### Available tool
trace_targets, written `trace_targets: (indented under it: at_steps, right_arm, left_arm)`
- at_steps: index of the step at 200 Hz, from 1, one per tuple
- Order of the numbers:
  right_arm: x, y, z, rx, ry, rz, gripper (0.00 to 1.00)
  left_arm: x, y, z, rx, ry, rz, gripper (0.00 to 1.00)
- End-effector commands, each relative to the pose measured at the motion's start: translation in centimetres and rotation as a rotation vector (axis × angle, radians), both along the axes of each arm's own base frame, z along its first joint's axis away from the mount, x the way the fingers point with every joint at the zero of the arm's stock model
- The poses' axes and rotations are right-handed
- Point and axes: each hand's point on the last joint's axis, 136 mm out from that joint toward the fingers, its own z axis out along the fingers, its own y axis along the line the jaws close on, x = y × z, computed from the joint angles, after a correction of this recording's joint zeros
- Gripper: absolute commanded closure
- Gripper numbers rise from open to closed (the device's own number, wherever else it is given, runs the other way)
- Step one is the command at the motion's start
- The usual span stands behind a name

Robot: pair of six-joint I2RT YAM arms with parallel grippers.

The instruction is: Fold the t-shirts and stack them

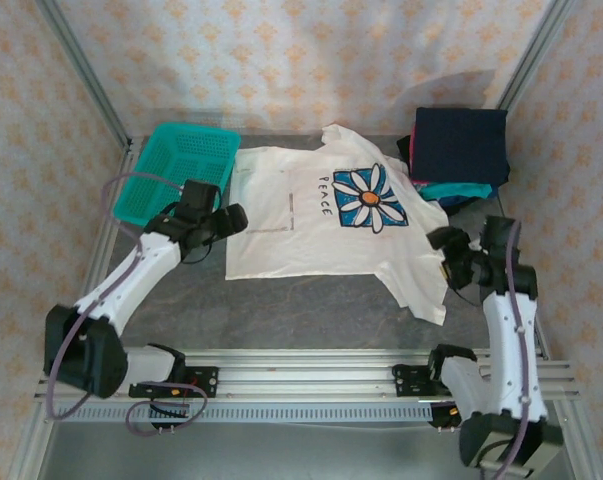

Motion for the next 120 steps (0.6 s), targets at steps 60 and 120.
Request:
trace_targets:
  at_steps: [60, 120]
  right_arm:
    - [5.8, 4.2, -5.7, -0.184, 0.089, 0.176, 0.28]
    - [7.5, 6.4, -8.9, -0.203, 0.145, 0.220, 0.30]
  left_arm:
    - [6.2, 8.3, -6.4, 0.070, 0.104, 0.296, 0.28]
    - [6.4, 13.8, -7.1, 0.077, 0.133, 0.380, 0.28]
